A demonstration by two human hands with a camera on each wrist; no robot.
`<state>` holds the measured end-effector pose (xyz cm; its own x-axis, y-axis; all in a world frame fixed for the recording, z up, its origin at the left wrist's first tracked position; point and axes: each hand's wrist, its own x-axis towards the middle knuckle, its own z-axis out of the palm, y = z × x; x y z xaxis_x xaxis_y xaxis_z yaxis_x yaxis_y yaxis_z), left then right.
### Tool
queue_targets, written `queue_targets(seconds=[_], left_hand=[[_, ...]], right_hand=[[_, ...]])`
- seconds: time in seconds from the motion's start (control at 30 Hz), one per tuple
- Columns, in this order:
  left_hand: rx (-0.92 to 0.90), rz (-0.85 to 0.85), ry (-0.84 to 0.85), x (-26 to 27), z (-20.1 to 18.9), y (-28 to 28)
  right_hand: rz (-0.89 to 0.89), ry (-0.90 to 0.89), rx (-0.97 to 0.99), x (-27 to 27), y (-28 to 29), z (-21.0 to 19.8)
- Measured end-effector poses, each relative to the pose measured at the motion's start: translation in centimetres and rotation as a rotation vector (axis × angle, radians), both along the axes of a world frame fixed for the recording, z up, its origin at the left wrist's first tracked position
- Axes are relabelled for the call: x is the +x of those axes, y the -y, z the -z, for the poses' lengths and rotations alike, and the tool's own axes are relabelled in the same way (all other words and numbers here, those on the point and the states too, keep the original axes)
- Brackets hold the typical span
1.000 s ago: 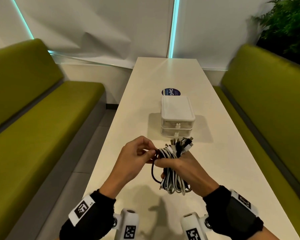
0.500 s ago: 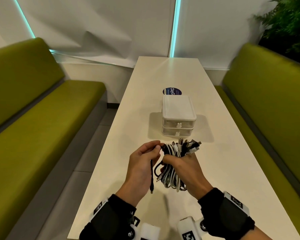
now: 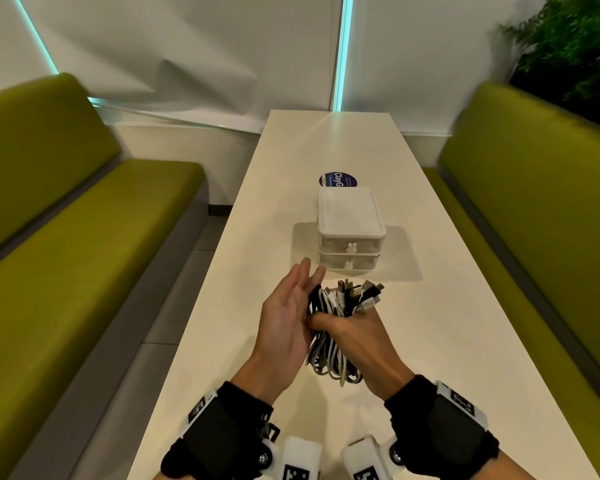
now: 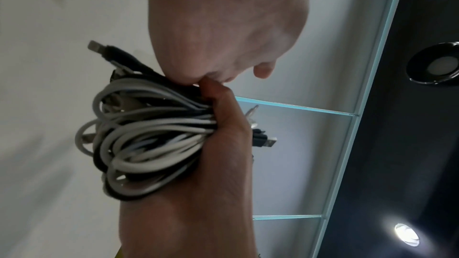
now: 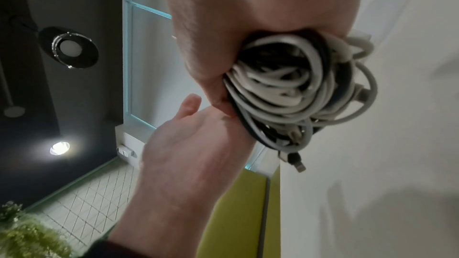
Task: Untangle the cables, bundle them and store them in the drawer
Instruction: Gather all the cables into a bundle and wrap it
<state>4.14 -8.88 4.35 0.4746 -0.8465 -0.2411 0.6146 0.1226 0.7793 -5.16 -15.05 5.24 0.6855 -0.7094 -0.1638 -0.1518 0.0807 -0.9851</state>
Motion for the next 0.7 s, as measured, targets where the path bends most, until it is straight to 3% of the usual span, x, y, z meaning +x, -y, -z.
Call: queue_targets(seconds=[0.17,0.37,0.47,0.6,0.7], left_hand=[[0.052,0.245,0.208,-0.5,-1.4,-0.3],[0.036,0.244,0.301,-0.3,-1.2,-0.8],[0.071,0.270,0.454,0.4,-0.7,-1.2],[0.152,0.489,0.663,0.9,0.3,-1.9],[0.200,0.560,0.838,1.0,-0.4,-1.6]], right_hand=[[0.015,0.017,0.062,-0.4,-0.2,0.8],[0.079,0.062,0.023,-0.4,-0.3,0.5],[0.138,0.122,0.044,-0.5,0.1,0.2],[0.144,0.180,0.137,-0.8,0.6,0.5],[0.112,0.191,0.184,-0.6,0.3,0.7]])
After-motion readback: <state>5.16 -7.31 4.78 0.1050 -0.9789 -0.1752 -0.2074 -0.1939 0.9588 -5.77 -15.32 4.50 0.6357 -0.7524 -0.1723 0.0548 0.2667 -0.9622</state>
